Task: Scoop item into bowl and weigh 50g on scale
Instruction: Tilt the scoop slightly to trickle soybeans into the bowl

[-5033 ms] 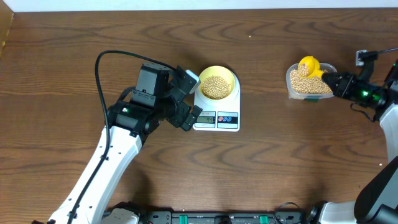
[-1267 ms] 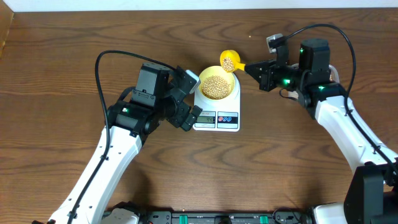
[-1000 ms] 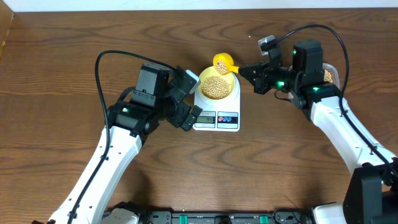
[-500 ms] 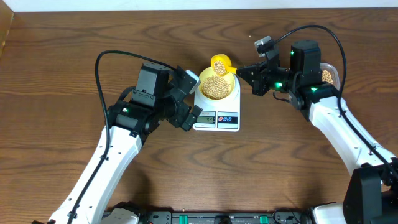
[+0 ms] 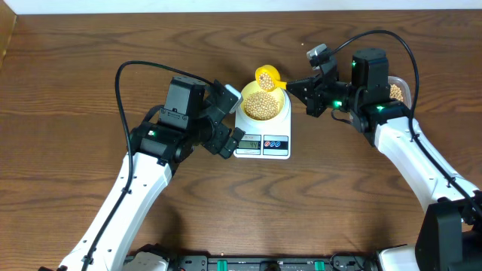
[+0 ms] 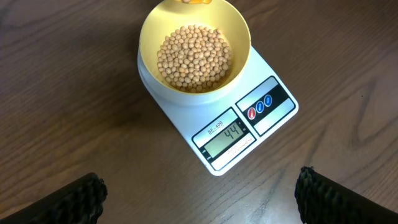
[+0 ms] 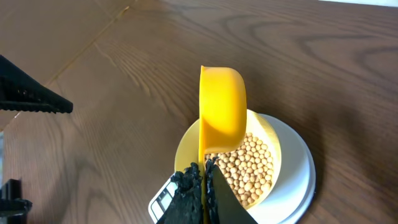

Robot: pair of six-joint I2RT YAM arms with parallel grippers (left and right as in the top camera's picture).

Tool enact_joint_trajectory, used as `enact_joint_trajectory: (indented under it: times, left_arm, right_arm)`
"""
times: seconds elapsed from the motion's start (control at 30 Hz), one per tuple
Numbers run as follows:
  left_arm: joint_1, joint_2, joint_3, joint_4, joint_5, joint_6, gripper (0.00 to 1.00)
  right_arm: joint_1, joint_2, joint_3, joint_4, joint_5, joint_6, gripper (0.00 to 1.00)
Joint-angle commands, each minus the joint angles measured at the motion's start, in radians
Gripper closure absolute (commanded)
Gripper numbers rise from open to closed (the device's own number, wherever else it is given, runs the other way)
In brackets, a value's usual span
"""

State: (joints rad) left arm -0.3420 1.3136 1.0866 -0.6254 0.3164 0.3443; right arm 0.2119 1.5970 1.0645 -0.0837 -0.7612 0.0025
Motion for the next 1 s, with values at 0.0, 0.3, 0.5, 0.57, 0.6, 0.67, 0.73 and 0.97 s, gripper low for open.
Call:
enact_joint_trajectory:
  times: [0.0, 0.3, 0.5, 0.57, 0.6, 0.67, 0.73, 0.97]
  left_arm:
    - [0.004, -0.007, -0.003, -0.002, 0.012, 0.003, 0.01]
    - [0.004, -0.007, -0.003, -0.002, 0.012, 0.003, 0.01]
    - [0.004, -0.007, -0.003, -0.002, 0.012, 0.003, 0.01]
    - [0.004, -0.007, -0.003, -0.002, 0.012, 0.003, 0.01]
    - [0.004, -0.007, -0.003, -0.002, 0.012, 0.003, 0.01]
    - [0.004, -0.007, -0.003, -0.002, 0.012, 0.003, 0.01]
    - [0.004, -0.007, -0.003, -0.002, 0.012, 0.003, 0.01]
    - [0.004, -0.007, -0.003, -0.002, 0.012, 0.003, 0.01]
  right_arm:
    - [0.005, 0.010, -0.003, 0.006, 0.001, -0.046, 0.99]
    - [0.005, 0.010, -0.003, 0.006, 0.000, -0.142, 0.99]
    - [0.005, 0.010, -0.003, 0.006, 0.001, -0.155, 0.99]
    - [0.005, 0.010, -0.003, 0.006, 0.001, -0.157, 0.99]
    - [0.005, 0.010, -0.003, 0.006, 0.000, -0.157, 0.99]
    - [0.005, 0.010, -0.003, 0.005, 0.000, -0.157, 0.99]
    - [0.005, 0.010, -0.003, 0.006, 0.000, -0.157, 0.99]
    - [0.005, 0.010, -0.003, 0.006, 0.000, -0.157, 0.99]
